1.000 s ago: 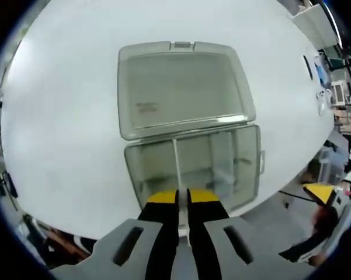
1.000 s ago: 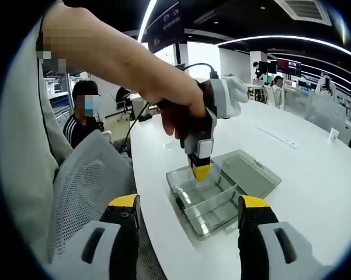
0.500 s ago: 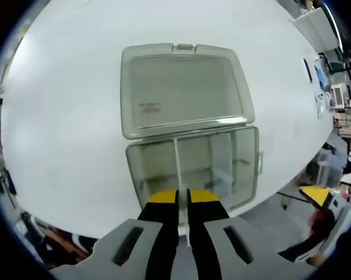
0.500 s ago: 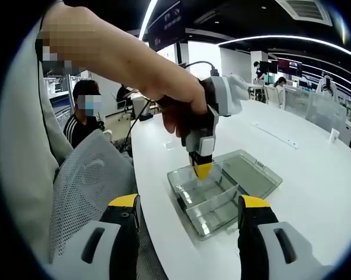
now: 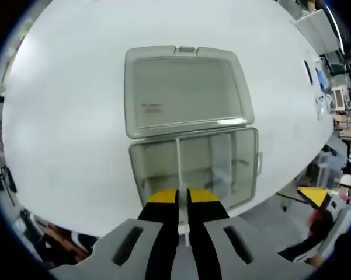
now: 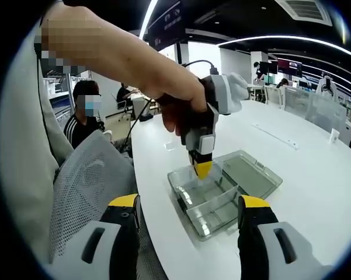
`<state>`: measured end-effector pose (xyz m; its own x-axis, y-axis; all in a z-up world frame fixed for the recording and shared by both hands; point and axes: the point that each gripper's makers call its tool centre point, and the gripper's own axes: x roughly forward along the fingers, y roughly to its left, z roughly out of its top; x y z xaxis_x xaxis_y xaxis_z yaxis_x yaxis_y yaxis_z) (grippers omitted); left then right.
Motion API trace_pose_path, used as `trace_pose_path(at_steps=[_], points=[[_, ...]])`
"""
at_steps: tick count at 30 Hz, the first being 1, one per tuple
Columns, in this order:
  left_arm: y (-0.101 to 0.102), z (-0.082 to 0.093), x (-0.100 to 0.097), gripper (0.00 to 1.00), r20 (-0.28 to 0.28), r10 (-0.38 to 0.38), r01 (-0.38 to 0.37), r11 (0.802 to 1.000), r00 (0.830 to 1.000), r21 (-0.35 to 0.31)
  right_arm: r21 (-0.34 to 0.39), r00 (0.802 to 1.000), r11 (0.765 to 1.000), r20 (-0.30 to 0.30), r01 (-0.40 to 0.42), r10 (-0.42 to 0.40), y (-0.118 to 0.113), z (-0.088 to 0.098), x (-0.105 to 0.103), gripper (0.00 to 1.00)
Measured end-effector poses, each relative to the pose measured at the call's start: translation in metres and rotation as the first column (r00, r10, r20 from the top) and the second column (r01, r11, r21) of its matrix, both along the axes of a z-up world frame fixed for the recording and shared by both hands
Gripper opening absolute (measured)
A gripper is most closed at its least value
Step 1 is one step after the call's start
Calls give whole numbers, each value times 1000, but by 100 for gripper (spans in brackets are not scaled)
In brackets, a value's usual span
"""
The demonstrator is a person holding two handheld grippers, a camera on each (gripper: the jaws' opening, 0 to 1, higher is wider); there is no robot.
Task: Insert the divider into the dual guide fixture by aligning both edges with the guide slots and pushing it downward to the bottom, including one-sided entry, uneven engagement, binding, and posture correction.
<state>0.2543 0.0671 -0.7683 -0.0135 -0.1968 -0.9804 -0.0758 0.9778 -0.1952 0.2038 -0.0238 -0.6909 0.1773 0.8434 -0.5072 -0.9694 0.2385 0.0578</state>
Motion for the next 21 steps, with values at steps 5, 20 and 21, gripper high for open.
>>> trace_pose_path(at_steps=[5,20,21], points=[[0,-2,0,1,2,10,-10,1000,1000,4,-1,1000,1000,-1,1,-1,0,0,0,65],[2,-3,0,1,-25,79,-80,996,997,-38,-3,1000,1000,-2,3,-3,-2,-1,0,65],[2,-3,0,1,-26,80,-81,996,996,-40,-2,1000,1000,-2,3,-3,-2,-1,0,65]])
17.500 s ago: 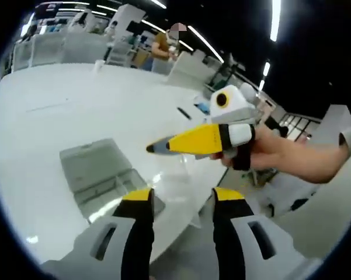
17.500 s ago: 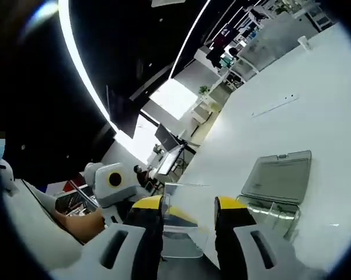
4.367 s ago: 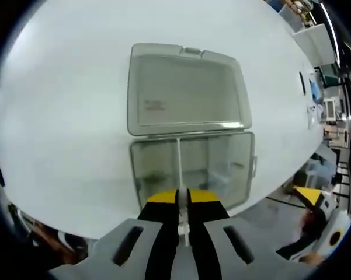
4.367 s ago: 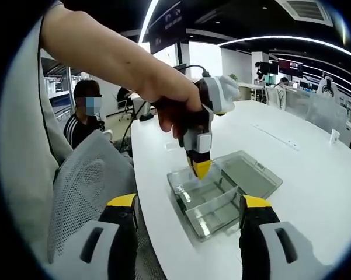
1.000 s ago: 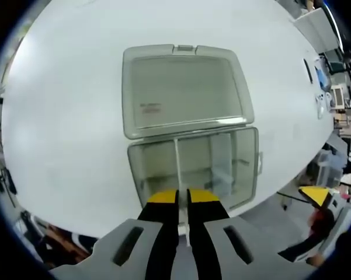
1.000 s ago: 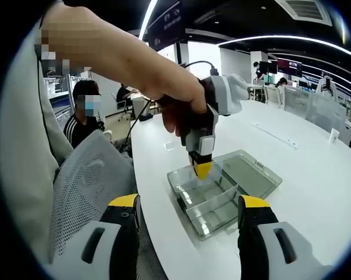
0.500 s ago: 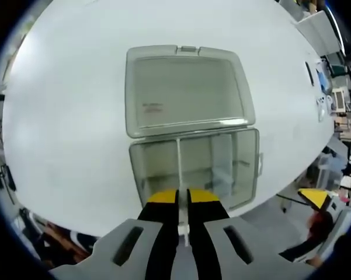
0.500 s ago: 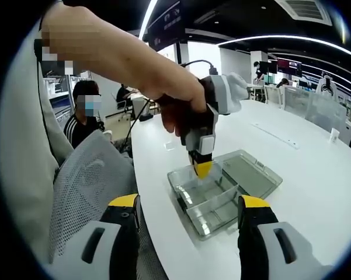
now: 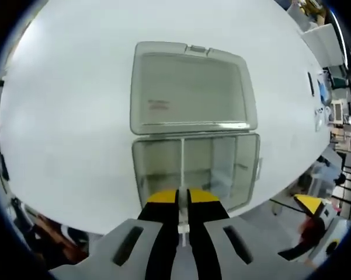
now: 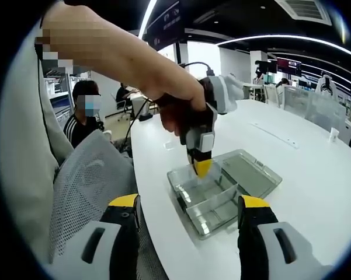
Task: Insert the divider into the dual guide fixture by aligning both edges with the guide slots and pushing it downward to the bottom, including one-sided entry, uneven engagement, binding, and posture correction.
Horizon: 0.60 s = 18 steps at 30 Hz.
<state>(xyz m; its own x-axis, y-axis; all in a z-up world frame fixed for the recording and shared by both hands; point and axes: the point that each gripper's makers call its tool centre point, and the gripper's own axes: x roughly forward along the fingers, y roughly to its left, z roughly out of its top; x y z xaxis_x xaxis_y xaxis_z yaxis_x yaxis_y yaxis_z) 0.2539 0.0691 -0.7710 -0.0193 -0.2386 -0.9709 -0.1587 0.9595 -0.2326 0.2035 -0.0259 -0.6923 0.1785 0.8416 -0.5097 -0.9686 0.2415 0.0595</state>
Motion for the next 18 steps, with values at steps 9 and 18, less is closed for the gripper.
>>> trace_pose_path(at_steps=[9,18], points=[[-5,0,1,1,-2,-3,3,1000,1000,-12,1,1000,1000,-3,-3,3,1,0,-1,65],[-4,-1,1,1,6,-47,47,999,999,13,0,1000,1000,-6,1,-1,-1,-1,0,65]])
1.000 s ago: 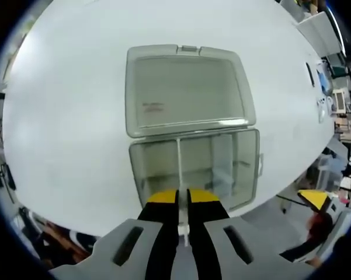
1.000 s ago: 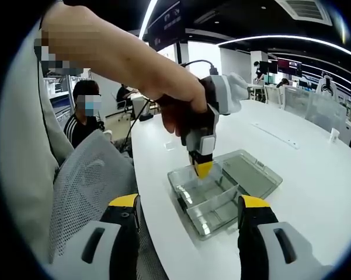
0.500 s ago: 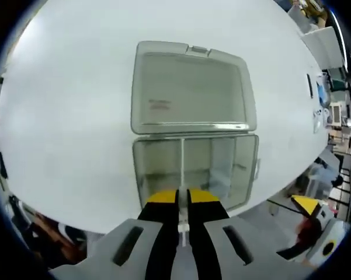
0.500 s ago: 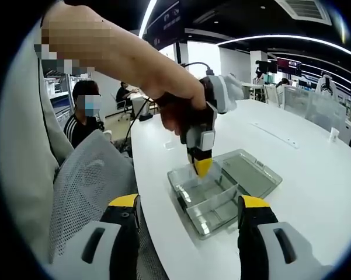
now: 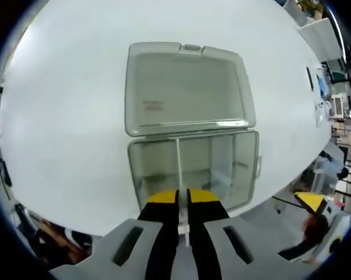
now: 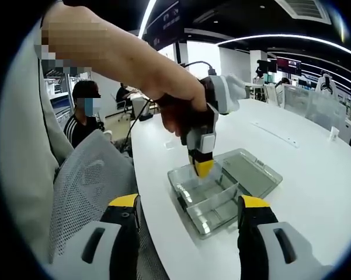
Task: Insert the divider into the dual guide fixture by aligning both edges with the guide slots and pushing it downward to the bottom, including one-sided entry, uneven engagement, binding, and posture correction.
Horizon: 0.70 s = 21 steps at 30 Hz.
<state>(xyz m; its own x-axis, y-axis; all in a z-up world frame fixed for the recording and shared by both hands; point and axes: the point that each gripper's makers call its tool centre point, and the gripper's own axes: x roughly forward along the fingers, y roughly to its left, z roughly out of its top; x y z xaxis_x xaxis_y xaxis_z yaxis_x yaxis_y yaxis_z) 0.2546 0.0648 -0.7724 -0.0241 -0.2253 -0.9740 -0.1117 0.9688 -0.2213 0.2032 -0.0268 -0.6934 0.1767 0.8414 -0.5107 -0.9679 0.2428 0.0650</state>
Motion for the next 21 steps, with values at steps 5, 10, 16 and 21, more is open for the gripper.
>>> trace_pose_path(at_steps=[5,10,16,21], points=[[1,0,0,1,-2,-1,1,1000,1000,-1,0,1000,1000,1,2,-2,0,0,1,65],[0,-1,-1,1,2,-10,10,1000,1000,7,3,1000,1000,-1,1,-1,1,0,0,65],[0,-2,-1,1,7,-27,26,999,1000,23,2,1000,1000,-2,3,-3,-1,0,0,65],[-1,-6,-2,1,18,-45,44,998,999,44,4,1000,1000,-2,6,-6,-1,0,0,65]])
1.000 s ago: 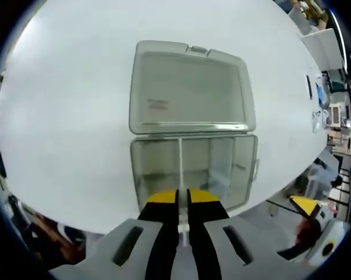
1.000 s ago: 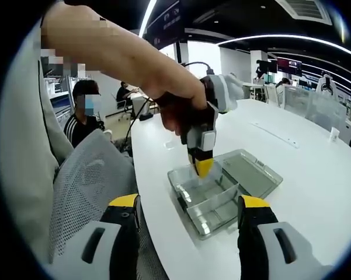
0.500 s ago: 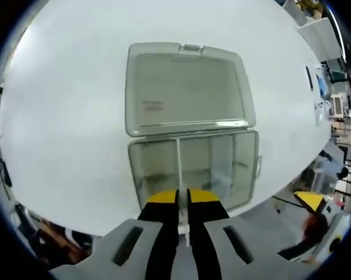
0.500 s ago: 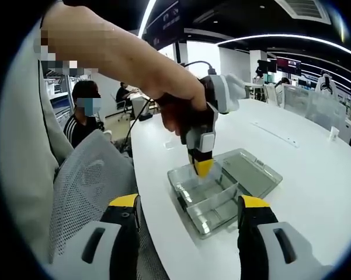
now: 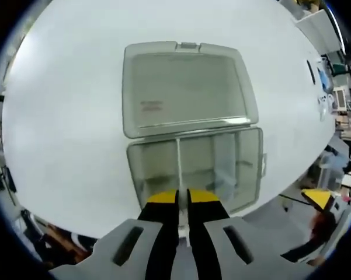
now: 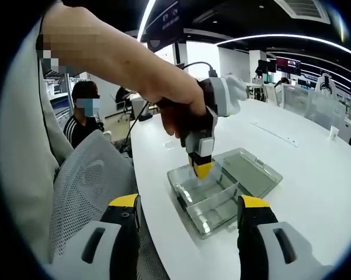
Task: Insert the divider into the dual guide fixture by aligning both edges with the guide slots and pushing it downward to the bottom, including one-sided entry, uneven engagement, binding, and posture correction.
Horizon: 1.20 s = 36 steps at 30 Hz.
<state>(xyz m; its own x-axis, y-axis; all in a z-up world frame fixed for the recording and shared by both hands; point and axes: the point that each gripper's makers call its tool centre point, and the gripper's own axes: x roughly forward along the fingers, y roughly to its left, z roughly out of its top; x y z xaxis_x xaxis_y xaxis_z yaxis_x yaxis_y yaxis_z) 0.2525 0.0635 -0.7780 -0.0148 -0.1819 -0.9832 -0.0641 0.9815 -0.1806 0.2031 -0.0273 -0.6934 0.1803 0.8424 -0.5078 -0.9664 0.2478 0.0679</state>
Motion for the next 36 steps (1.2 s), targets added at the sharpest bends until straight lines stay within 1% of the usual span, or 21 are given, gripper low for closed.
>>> trace_pose_path(at_steps=[11,18,24,32,36], points=[[0,-3,0,1,30,-25,24,999,999,35,1,1000,1000,0,-2,2,2,-1,-1,65],[0,-4,0,1,42,-14,12,999,999,45,-3,1000,1000,-2,-4,4,2,-2,-2,64],[1,-9,1,1,52,-4,1,998,999,58,-1,1000,1000,-2,-5,5,2,-1,-2,64],[3,-12,1,1,59,16,-18,999,998,46,-7,1000,1000,-4,-4,4,1,-3,-2,64],[2,-11,0,1,78,15,-17,999,997,29,-5,1000,1000,-3,-6,6,2,-2,-1,64]])
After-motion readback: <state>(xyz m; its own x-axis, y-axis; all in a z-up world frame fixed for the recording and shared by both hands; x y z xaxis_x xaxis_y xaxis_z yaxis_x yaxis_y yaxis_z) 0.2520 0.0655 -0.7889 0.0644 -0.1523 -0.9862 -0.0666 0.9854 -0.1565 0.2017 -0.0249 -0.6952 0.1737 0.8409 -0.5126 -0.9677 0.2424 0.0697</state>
